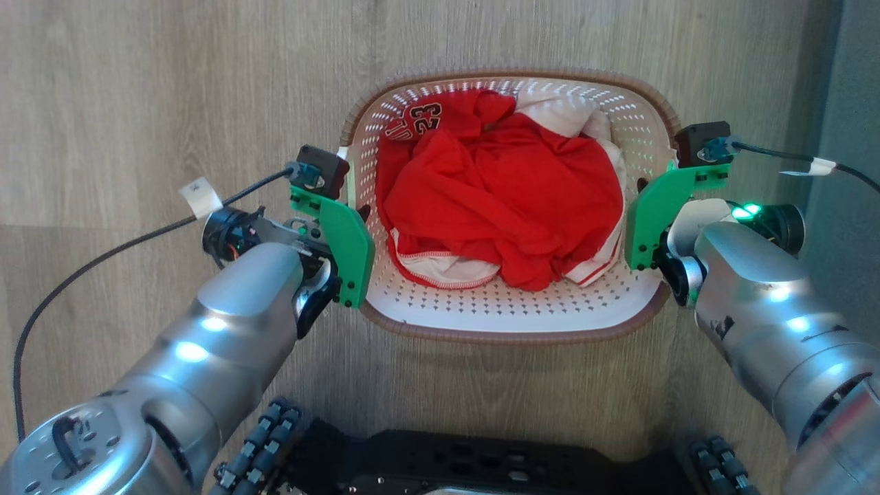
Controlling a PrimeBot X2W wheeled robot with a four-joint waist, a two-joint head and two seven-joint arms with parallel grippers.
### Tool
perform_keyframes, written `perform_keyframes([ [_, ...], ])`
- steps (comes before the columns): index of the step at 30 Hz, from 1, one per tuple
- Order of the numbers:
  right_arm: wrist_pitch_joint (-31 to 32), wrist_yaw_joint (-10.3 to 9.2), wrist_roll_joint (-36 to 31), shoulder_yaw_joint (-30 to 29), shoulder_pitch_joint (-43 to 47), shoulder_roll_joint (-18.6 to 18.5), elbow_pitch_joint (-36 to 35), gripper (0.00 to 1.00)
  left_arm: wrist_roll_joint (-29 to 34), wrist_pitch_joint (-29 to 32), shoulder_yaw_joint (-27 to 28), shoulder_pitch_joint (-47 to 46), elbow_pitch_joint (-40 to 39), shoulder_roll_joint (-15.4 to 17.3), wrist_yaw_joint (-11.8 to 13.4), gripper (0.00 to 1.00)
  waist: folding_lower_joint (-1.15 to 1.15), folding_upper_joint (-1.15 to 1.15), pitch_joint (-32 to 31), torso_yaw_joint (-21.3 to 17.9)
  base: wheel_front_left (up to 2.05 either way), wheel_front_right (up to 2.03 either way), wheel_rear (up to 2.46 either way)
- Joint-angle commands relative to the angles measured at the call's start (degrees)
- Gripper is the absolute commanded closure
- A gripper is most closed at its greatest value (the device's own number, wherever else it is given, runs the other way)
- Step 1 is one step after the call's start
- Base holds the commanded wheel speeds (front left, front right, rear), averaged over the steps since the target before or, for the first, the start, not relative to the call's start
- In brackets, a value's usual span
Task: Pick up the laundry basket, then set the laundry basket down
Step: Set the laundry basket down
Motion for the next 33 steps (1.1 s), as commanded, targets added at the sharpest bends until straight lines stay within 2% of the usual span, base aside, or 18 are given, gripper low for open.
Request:
perform_keyframes([
  [1,-0.44,0.85,-2.43,1.58,2.37,1.59,-0.91,1.00,1.66,-1.24,0.09,-2.38,-2.36,-0.75,-0.80,1.00,-0.01,0.00,1.12,-0.43,0.00,0.00,0.00],
  [17,-2.32,0.85,-6.74,-1.25,-0.50,0.96,-0.89,1.00,1.56,-2.34,0.05,-5.80,-2.22,-0.75,-0.68,1.00,-0.01,0.00,6.26,-0.44,0.00,0.00,0.00],
  [33,-2.02,0.85,-10.76,-4.89,-1.09,0.66,-0.88,1.00,1.41,-4.00,0.05,-5.93,-3.82,-0.75,-0.32,1.00,-0.01,0.00,7.97,0.25,0.00,0.00,0.00],
])
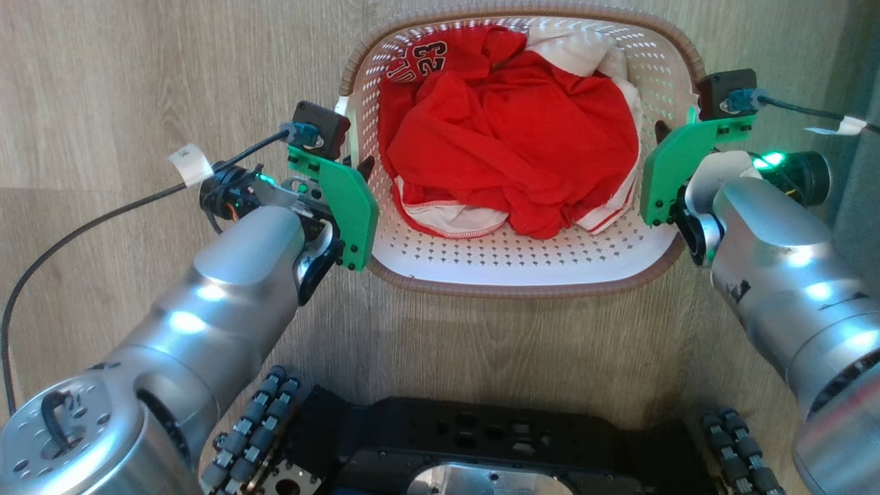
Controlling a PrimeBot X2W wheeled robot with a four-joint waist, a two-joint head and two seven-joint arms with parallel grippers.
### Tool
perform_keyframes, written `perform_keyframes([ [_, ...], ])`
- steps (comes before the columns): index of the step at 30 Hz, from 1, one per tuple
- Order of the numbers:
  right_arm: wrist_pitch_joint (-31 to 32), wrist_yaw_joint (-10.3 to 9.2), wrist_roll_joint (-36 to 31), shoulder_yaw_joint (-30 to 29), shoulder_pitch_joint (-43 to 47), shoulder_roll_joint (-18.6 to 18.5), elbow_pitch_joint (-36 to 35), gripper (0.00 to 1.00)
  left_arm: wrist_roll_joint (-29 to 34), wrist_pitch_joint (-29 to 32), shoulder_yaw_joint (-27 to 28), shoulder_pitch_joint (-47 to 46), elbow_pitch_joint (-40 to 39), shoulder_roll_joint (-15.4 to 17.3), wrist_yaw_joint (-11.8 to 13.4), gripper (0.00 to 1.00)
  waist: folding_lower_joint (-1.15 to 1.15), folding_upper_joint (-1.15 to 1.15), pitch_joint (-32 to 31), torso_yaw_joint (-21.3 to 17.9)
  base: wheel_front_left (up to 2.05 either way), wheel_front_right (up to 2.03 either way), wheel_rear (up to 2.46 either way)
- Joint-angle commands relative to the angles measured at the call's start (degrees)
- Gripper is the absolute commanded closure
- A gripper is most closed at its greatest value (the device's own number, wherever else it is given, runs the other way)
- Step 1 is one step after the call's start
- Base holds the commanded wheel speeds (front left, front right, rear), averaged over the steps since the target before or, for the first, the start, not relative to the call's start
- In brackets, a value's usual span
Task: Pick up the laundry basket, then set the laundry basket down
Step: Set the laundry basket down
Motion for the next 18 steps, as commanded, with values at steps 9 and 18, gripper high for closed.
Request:
perform_keyframes([
  [9,0.45,0.64,-4.40,-0.18,3.19,1.19,-0.82,1.00,1.40,-0.97,0.00,-1.66,-3.43,-0.72,-0.41,1.00,0.00,0.00,0.37,0.75,0.00,0.00,0.00],
  [18,0.24,0.64,-7.29,-2.73,3.47,0.62,-0.81,0.00,1.32,-2.16,0.00,-1.63,-2.92,-0.72,1.48,0.00,0.00,0.00,0.09,1.18,0.00,0.00,0.00],
])
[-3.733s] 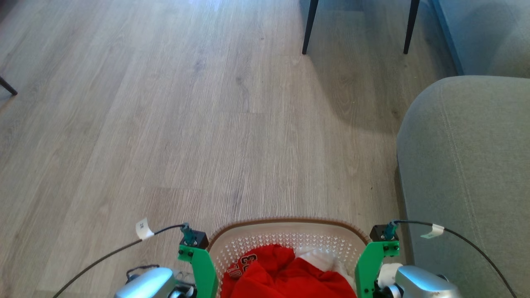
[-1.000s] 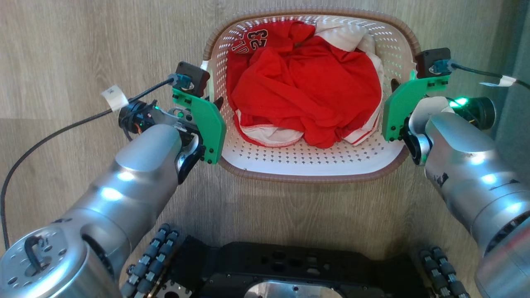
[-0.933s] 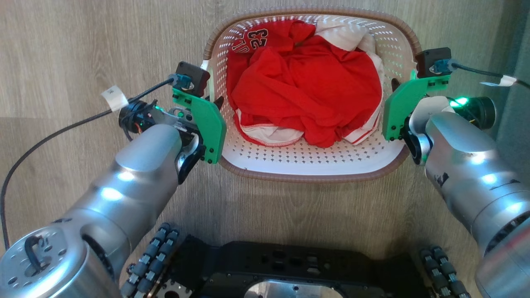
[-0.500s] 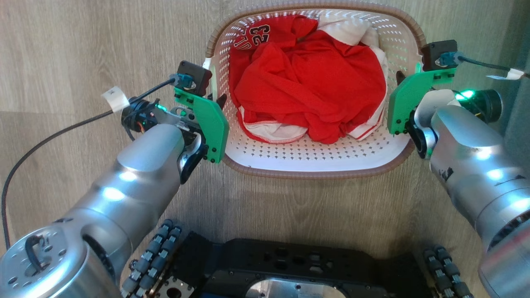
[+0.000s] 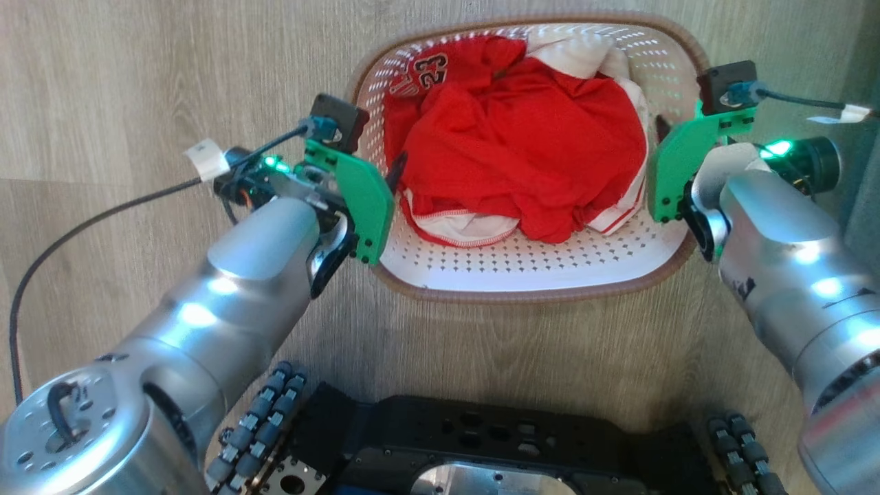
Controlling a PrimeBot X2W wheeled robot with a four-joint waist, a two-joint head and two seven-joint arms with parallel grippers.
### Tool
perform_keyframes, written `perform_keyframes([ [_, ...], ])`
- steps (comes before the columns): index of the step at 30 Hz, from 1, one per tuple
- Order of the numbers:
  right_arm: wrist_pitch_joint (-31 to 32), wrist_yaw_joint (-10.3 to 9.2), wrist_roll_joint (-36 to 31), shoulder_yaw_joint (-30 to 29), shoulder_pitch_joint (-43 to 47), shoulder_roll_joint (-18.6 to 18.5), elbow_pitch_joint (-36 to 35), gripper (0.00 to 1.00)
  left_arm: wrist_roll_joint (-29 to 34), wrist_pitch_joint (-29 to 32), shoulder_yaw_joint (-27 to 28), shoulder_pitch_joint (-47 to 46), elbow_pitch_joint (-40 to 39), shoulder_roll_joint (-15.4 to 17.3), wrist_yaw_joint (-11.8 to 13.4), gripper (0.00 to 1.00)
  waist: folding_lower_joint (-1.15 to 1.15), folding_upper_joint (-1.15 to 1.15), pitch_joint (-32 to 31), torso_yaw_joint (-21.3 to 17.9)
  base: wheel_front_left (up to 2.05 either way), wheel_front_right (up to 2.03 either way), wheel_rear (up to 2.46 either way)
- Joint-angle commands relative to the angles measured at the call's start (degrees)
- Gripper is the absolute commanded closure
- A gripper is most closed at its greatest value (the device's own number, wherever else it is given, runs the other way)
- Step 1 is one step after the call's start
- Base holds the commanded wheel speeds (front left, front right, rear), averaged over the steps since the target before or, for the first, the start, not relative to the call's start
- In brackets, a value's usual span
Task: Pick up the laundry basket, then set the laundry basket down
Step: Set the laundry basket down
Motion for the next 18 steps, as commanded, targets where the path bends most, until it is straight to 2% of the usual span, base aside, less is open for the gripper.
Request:
perform_keyframes([
  [1,-0.54,0.33,-0.86,0.30,3.84,1.48,-0.45,0.00,-0.08,-1.05,0.38,-0.82,-1.15,-0.20,0.24,0.00,0.00,0.00,-0.16,0.02,0.00,0.00,0.00],
  [18,0.53,0.33,-6.02,-5.93,5.57,2.67,-0.45,0.00,-0.95,-1.65,0.38,-0.20,0.28,-0.20,1.56,0.00,0.00,0.00,-3.33,-0.25,0.00,0.00,0.00],
])
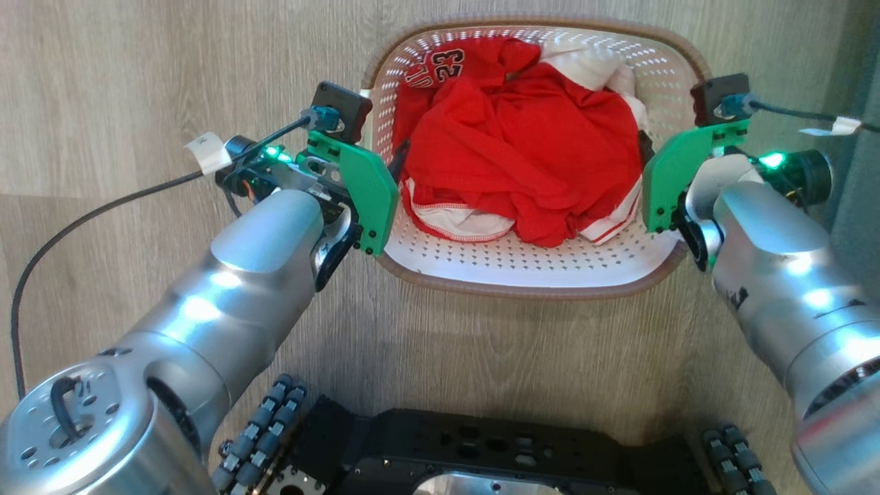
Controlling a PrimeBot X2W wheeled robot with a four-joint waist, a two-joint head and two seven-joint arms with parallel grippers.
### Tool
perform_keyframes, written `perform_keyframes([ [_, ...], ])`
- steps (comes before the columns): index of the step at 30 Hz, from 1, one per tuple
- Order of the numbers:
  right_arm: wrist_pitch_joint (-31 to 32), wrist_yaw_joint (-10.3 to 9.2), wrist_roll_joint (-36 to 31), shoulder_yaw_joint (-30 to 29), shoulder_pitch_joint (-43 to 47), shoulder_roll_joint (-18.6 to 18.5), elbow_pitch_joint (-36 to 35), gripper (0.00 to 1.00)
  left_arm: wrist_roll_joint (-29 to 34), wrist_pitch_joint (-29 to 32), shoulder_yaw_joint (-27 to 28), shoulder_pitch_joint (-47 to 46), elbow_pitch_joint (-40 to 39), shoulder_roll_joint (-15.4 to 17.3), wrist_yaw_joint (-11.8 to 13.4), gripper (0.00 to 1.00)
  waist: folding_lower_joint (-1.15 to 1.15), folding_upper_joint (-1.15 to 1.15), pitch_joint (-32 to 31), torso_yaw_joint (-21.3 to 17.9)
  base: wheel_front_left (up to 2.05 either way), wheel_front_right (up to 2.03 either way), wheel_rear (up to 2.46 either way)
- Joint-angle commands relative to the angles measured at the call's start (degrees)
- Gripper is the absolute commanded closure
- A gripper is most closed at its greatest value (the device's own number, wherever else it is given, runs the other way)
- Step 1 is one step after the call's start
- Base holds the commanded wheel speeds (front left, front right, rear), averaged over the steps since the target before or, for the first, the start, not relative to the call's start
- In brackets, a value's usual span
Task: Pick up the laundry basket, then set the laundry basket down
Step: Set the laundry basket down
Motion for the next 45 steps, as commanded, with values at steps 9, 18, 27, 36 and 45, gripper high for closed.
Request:
perform_keyframes([
  [9,1.03,0.33,-2.49,-2.23,4.82,2.51,-0.48,0.00,-0.96,0.59,0.37,2.40,1.50,0.57,1.91,0.00,0.00,0.00,-3.64,-0.29,0.00,0.00,0.00],
  [18,3.04,0.33,-4.88,-4.61,7.55,3.28,-0.48,0.00,-1.27,2.20,0.37,6.35,3.01,0.57,0.54,0.00,0.00,0.00,-11.23,-1.20,0.00,0.00,0.00],
  [27,4.78,0.33,-5.83,-5.27,11.88,4.25,-0.48,0.00,-1.83,1.53,0.37,12.19,4.91,0.57,-0.59,0.00,0.00,0.00,-22.61,-2.39,0.00,0.00,0.00],
  [36,3.49,0.33,-2.68,-3.38,16.23,4.40,-4.72,0.00,-3.38,-2.64,0.89,16.08,6.64,0.57,-0.86,0.00,0.00,0.00,-33.51,-2.70,0.00,0.00,0.00],
  [45,-3.38,0.33,1.17,-2.03,19.75,4.41,-9.68,0.00,-1.90,-6.88,1.72,18.78,7.00,0.57,0.31,0.00,0.00,0.00,-43.64,-2.55,0.00,0.00,0.00],
])
